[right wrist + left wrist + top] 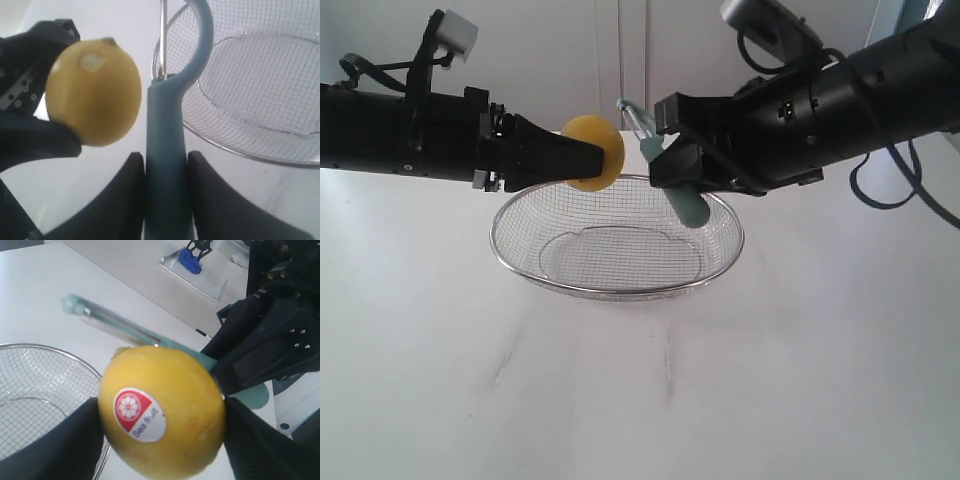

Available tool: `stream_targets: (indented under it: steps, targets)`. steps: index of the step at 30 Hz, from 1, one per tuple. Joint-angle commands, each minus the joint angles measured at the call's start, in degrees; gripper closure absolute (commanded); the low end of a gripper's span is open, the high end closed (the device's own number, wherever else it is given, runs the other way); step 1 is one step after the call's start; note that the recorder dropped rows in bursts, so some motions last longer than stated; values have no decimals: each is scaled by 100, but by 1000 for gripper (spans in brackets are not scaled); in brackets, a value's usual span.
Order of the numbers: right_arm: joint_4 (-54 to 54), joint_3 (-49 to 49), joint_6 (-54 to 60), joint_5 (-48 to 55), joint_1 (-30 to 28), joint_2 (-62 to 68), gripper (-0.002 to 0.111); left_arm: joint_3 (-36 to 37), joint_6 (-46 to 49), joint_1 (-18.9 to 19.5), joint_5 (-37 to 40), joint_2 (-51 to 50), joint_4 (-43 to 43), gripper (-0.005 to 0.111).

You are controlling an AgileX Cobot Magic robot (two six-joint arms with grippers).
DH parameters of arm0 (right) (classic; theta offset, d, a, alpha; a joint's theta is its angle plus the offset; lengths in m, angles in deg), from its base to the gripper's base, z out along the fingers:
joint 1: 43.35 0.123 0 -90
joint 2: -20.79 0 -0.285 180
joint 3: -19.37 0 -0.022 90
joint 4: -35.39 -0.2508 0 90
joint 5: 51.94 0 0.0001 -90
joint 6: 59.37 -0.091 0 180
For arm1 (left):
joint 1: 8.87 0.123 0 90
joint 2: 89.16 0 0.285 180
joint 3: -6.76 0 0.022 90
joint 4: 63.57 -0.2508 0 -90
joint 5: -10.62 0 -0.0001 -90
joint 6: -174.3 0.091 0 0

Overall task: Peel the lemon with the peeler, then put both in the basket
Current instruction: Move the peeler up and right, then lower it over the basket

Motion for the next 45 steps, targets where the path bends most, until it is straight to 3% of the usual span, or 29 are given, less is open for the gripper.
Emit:
stream_targets:
  steps: [1, 11, 24, 35, 45]
  targets:
    - [521, 185, -155, -290, -6, -111, 108, 1, -4, -14, 147, 24, 141, 107]
    - [2364, 1049, -567, 377, -6, 521, 108, 1, -29, -14, 158, 24, 151, 107]
    - [3142, 2554, -611, 1557, -6, 1985, 108, 1, -29, -14, 144, 24, 130, 107]
    - [3141, 3247, -391, 1254, -6, 3298, 108, 1, -29, -14, 144, 24, 130, 107]
    - [3131, 3274, -159, 610, -6, 3874, 108, 1, -29, -14, 146, 24, 106, 107]
